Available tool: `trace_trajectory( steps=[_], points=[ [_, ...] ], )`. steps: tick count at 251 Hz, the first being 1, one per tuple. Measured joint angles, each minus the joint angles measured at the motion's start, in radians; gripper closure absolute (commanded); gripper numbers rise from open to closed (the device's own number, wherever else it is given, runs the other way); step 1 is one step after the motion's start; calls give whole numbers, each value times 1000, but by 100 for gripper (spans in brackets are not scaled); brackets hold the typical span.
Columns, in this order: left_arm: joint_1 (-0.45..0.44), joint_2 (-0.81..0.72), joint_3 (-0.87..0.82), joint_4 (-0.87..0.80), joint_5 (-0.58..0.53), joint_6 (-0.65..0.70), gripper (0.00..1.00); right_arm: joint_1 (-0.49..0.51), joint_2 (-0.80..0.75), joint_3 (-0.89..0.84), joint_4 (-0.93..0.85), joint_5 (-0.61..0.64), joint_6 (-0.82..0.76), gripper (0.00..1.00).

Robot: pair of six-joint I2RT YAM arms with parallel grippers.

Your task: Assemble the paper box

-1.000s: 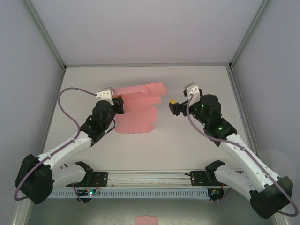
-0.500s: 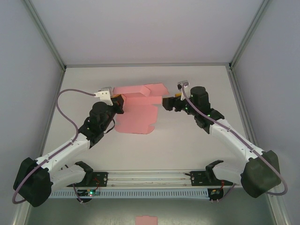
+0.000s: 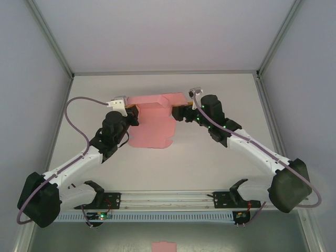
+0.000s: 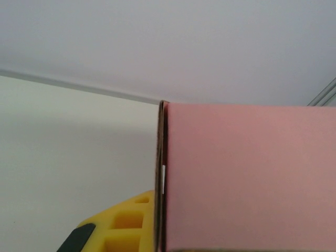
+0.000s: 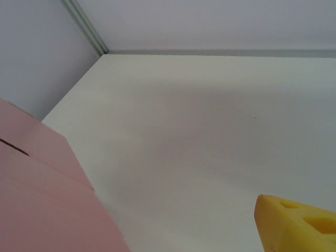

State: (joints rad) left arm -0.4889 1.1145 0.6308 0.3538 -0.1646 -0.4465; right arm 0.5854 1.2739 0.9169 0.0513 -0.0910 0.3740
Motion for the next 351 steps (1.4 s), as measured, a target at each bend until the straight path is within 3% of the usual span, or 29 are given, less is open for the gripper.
trace_trajectory(
  steps=[131, 169, 196, 235, 278, 315, 351],
  points=[
    [21, 13, 0, -11, -101, -71, 100, 132, 193, 108, 102, 305, 64, 12],
    [18, -8, 0, -38, -113, -78, 100, 149, 174, 104, 98, 343, 21, 9],
    [18, -18, 0, -62, -93, -79, 100, 142, 77, 58, 55, 332, -34, 7],
    [33, -29, -31, -66, -41, -86, 100, 70, -162, -16, -65, 269, -103, 7],
    [40, -31, -47, -87, 47, -60, 100, -131, -369, -56, -169, 156, -141, 15],
    [40, -37, -45, -94, 128, -28, 100, -333, -362, -35, -200, 23, -188, 27],
    [40, -30, -32, -116, 165, -14, 100, -356, -220, 36, -205, -164, -239, 37]
  ],
)
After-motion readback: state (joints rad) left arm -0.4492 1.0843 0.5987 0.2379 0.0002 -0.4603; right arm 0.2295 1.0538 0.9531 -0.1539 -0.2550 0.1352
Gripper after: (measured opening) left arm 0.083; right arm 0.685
